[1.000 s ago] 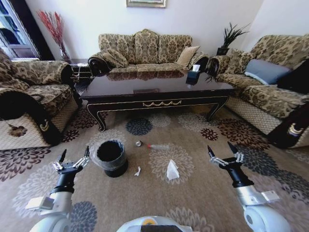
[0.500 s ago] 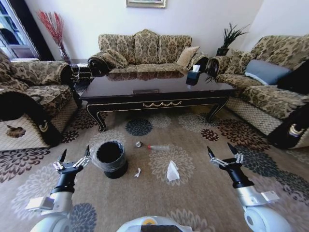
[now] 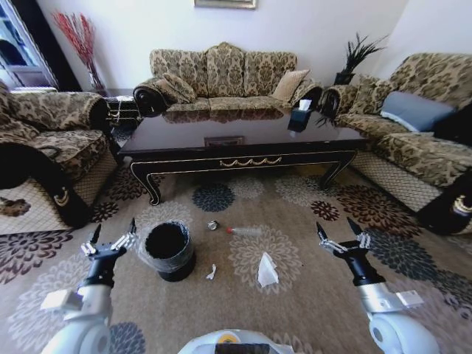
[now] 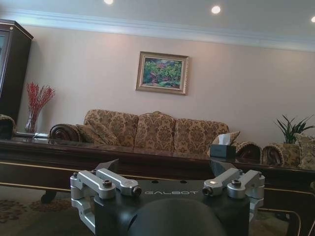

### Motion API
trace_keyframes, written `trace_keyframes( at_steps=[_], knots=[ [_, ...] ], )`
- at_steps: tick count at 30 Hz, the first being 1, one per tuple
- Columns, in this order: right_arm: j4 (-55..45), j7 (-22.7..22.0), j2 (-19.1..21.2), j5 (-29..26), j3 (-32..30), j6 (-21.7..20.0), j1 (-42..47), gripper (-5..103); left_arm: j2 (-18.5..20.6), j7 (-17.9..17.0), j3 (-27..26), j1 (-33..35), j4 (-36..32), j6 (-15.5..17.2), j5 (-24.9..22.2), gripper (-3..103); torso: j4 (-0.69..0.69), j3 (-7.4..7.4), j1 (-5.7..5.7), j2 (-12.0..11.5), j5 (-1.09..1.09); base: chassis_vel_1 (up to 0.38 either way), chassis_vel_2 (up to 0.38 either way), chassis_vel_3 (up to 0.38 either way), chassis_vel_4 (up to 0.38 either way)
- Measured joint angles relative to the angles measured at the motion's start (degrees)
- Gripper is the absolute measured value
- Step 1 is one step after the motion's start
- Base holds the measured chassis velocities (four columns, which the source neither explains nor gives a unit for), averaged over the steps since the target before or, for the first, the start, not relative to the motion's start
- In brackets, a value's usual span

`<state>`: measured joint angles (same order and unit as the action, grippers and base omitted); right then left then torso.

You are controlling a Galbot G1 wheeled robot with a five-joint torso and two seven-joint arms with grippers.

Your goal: Move to the front of the table and pick up the trash from the floor, then place it into the trash bin.

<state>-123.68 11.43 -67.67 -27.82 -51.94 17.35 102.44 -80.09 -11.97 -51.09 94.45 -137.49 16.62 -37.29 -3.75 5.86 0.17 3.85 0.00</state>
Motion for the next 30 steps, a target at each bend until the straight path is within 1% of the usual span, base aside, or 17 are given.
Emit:
trace_keyframes(
  at_steps=[1,2,4,5,6,9,10,11,13,16,19,20,22,23,24,26,30],
  knots=[
    [0.1,0.0,0.0,0.1,0.1,0.0,-0.1,100,1.5,-2.5,0.0,-1.3,0.6,3.7,-2.5,100,0.0,0.0,0.0,0.0,0.01,0.0,0.0,0.0,0.0],
    [0.1,0.0,0.0,0.1,0.1,0.0,-0.1,100,1.5,-2.5,0.0,-1.3,0.6,3.7,-2.5,100,0.0,0.0,0.0,0.0,0.01,0.0,0.0,0.0,0.0],
    [0.3,0.0,0.0,0.3,0.5,-0.1,-0.1,100,5.4,-8.3,0.1,-4.8,3.8,11.6,-8.1,100,0.01,0.01,0.0,0.0,-0.01,0.0,0.0,0.0,0.0],
    [0.4,0.0,-0.1,0.5,0.6,-0.1,-0.1,100,6.8,-10.1,0.2,-6.2,5.4,14.2,-10.2,100,0.02,0.01,0.01,0.0,-0.04,0.0,0.0,0.0,0.0],
    [0.4,0.0,-0.1,0.5,0.6,-0.1,-0.1,100,6.8,-10.1,0.2,-6.2,5.4,14.2,-10.2,100,0.02,0.01,0.01,0.0,-0.04,0.0,0.0,0.0,0.0],
    [1.7,0.0,-0.3,1.2,1.0,-0.2,-0.1,100,10.1,-13.2,0.8,-10.3,10.3,19.5,-15.9,100,0.01,0.01,0.01,0.0,-0.02,0.0,0.0,0.0,0.0],
    [2.2,0.0,-0.4,1.4,1.1,-0.1,-0.2,100,10.8,-13.8,1.2,-11.3,11.5,20.6,-17.3,100,0.01,0.01,0.01,0.0,-0.02,0.0,0.0,0.0,0.0],
    [2.2,0.0,-0.4,1.4,1.1,-0.1,-0.2,100,10.8,-13.8,1.2,-11.3,11.5,20.6,-17.3,100,0.01,0.01,0.01,0.0,-0.02,0.0,0.0,0.0,0.0],
    [3.3,0.0,-0.9,1.6,1.7,0.1,-0.3,100,12.4,-15.0,2.9,-14.3,15.0,23.2,-19.6,100,0.02,0.01,0.0,0.0,0.0,0.0,0.0,0.0,0.0],
    [4.4,0.0,-1.7,1.9,2.2,0.2,-0.3,100,13.5,-15.8,5.8,-17.8,18.9,25.4,-18.2,100,0.01,0.01,0.01,0.0,-0.01,0.0,0.0,0.0,0.0],
    [5.0,0.0,-2.0,2.1,2.3,0.4,-0.3,100,13.7,-16.5,7.7,-20.2,21.4,25.9,-16.8,100,0.01,0.02,0.01,0.0,-0.01,0.0,0.0,0.0,0.0],
    [5.3,0.0,-2.0,2.1,2.2,0.5,-0.3,100,13.6,-17.1,8.4,-21.0,22.2,26.1,-16.7,100,0.01,0.01,0.0,0.0,-0.01,0.0,0.0,0.0,0.0],
    [6.0,0.2,-2.0,2.1,1.9,1.0,-0.2,100,13.1,-20.0,9.7,-22.8,23.9,26.1,-17.4,100,0.0,0.01,0.01,0.0,0.0,0.0,0.0,0.0,0.0],
    [6.0,0.2,-2.0,2.1,1.9,1.0,-0.2,100,13.1,-20.0,9.7,-22.8,23.9,26.1,-17.4,100,0.0,0.01,0.01,0.0,0.0,0.0,0.0,0.0,0.0],
    [6.5,0.2,-2.0,2.1,1.7,1.2,-0.1,100,12.7,-21.6,10.3,-23.5,24.5,26.1,-17.8,100,0.0,0.02,0.01,0.0,-0.01,0.0,0.0,0.0,0.0],
    [7.0,0.3,-1.9,2.1,1.5,1.6,-0.1,100,12.2,-23.2,10.6,-23.9,25.2,26.1,-18.0,100,0.01,0.01,0.01,0.0,-0.01,0.0,0.0,0.0,0.0],
    [7.9,0.6,-1.9,2.1,1.4,2.1,-0.1,100,11.3,-24.3,10.7,-24.0,26.2,26.0,-17.8,100,0.01,0.01,0.0,0.0,0.0,0.0,0.0,0.0,0.0]
  ],
)
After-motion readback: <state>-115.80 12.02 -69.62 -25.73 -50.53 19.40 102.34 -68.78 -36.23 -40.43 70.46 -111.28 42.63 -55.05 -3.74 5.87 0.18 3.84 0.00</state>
